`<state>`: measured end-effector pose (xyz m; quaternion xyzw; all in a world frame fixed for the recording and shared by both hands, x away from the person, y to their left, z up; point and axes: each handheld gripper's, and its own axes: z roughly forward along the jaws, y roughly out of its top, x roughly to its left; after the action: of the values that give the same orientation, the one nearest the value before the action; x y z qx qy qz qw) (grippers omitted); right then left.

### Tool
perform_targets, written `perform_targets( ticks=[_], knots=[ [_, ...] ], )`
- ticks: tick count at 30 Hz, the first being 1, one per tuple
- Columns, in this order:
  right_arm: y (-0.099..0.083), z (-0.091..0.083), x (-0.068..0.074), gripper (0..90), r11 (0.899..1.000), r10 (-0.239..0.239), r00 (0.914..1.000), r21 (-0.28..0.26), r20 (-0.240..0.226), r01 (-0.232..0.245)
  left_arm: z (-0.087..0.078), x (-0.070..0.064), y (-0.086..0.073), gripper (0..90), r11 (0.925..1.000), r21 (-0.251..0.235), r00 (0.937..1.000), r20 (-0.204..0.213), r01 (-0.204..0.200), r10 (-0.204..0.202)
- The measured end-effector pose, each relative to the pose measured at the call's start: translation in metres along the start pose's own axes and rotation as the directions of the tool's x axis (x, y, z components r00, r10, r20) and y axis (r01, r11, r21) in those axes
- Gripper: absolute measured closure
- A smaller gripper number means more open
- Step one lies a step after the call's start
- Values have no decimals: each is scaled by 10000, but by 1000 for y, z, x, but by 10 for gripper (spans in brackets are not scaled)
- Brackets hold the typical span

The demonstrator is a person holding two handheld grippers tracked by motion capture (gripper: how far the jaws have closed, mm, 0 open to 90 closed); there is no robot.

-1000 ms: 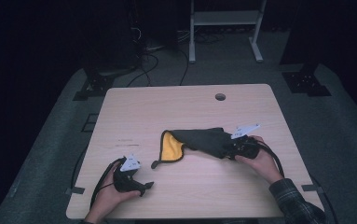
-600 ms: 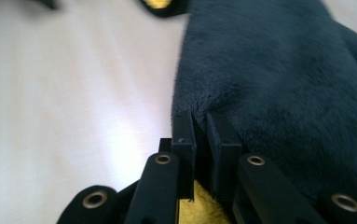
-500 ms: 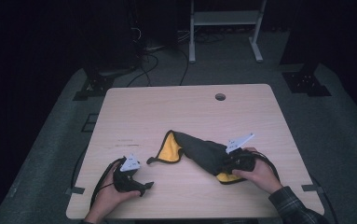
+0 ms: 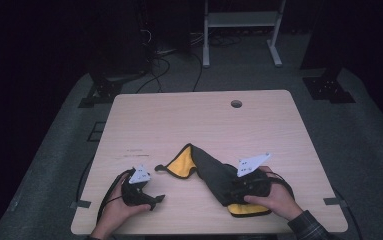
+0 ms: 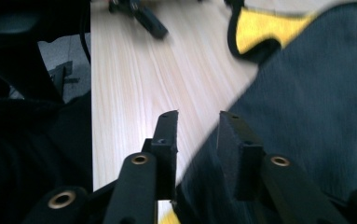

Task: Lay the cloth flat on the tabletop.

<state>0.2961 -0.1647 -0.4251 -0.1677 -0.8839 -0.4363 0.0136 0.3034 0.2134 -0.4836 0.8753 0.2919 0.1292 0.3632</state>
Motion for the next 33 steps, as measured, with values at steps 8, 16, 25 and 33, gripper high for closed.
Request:
perform_targets(
  ticks=[8, 16, 25, 33],
  knots=[
    [4, 37, 3, 603, 9901, -760, 9889, 1269, 1278, 597, 0, 0, 0, 0, 10000, 1, 10000, -1, -2, 2],
    [1, 42, -2, 861, 9871, -762, 9788, 1527, 1902, 472, 0, 0, 0, 0, 10000, 4, 10000, 0, -5, 5],
    [11, 0, -15, 867, 9987, 263, 9754, -482, 2187, -162, 0, 0, 0, 0, 10000, -1, 10000, -3, -9, 9],
    [-1, -44, -62, 866, 9725, 1929, 9309, -1864, 3101, -1394, 0, 0, 0, 0, 10000, -16, 10000, -1, 11, -11]
  ],
)
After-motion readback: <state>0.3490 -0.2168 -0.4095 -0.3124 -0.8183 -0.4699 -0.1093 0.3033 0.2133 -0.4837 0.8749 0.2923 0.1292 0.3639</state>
